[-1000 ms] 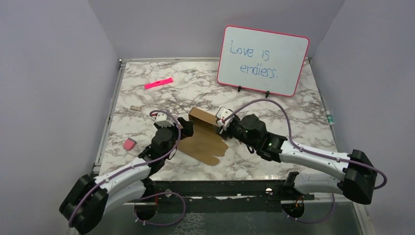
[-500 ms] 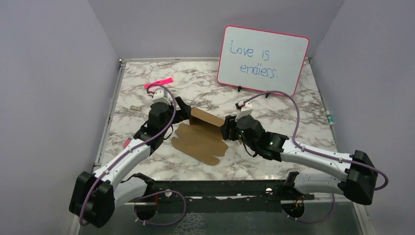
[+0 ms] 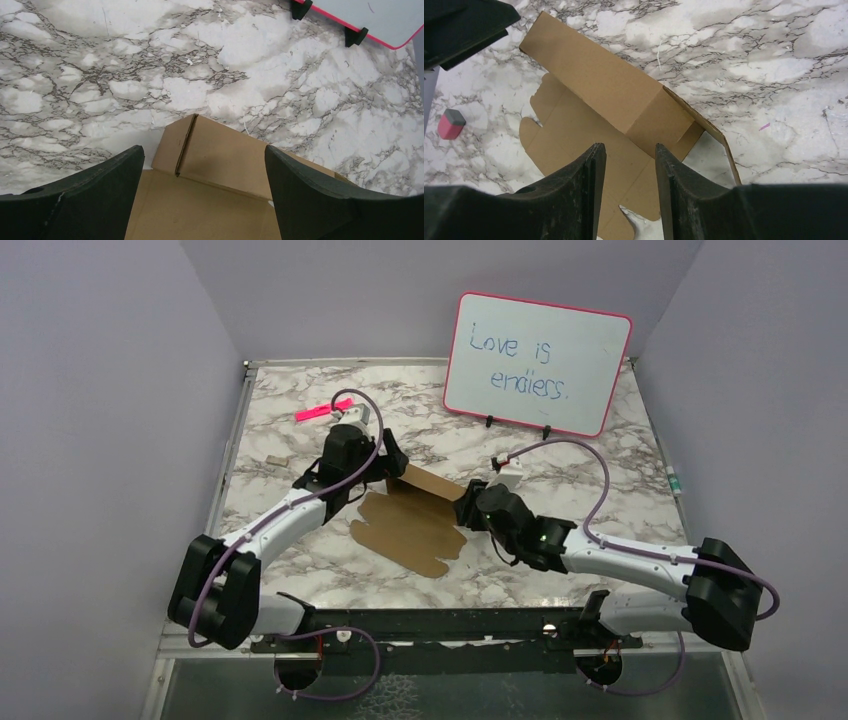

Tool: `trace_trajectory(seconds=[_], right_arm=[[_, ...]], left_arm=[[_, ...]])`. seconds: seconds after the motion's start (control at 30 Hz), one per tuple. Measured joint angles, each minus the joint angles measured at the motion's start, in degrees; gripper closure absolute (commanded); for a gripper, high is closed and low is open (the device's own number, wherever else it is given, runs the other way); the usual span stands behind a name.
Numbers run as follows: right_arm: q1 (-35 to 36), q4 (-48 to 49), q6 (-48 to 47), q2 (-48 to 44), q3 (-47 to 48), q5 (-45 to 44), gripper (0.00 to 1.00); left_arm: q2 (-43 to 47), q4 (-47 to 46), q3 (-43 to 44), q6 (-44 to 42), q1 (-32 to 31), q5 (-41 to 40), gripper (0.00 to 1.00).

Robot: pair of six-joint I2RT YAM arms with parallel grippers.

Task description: Fold the paper box

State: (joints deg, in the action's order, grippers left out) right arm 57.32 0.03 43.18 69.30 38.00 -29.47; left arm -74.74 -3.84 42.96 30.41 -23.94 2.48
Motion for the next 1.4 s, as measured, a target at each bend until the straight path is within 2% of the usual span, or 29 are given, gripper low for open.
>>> trace_trajectory(seconds=[0.13,0.3,0.5,0.67,0.97,1.1,1.27,1.4], right_arm=[[0.0,3.26,1.05,1.73,-0.85,-0.98,0.57],[0.0,7.48,1.86,4.24,-1.18,-1.29,0.57],[-0.46,11.61,1.84,6.49,-1.53,-1.25,0.57],[-1.22,14.36,1.51,7.23,-1.73,-0.92,0.59],[-2.71,18.47,-1.18,8.83,-2.21,2.08,0.6],[-2.71,19.65,-2.23,9.73,-2.21,4.24,0.58],[-2.69,20.39,-4.28,10.01,-2.21,6.88,0.51],[-2.69,19.76,-7.26,8.63,-2.27,7.91,0.47]], left_arm=[[-3.54,0.17,1.44,-0.98,0.24,0.9,0.23],[-6.25,0.15,1.68,-1.31,0.33,2.82,0.27],[-6.4,-0.5,1.07,-1.09,0.33,5.46,0.36],[-4.61,-1.25,-1.9,-0.37,0.46,6.58,0.4],[5.7,0.11,-8.41,2.16,0.66,6.45,0.4],[9.97,1.95,-10.45,2.93,0.7,4.7,0.38],[12.24,3.8,-12.09,3.5,0.68,2.05,0.31],[13.46,5.81,-12.9,4.26,0.68,0.44,0.2]])
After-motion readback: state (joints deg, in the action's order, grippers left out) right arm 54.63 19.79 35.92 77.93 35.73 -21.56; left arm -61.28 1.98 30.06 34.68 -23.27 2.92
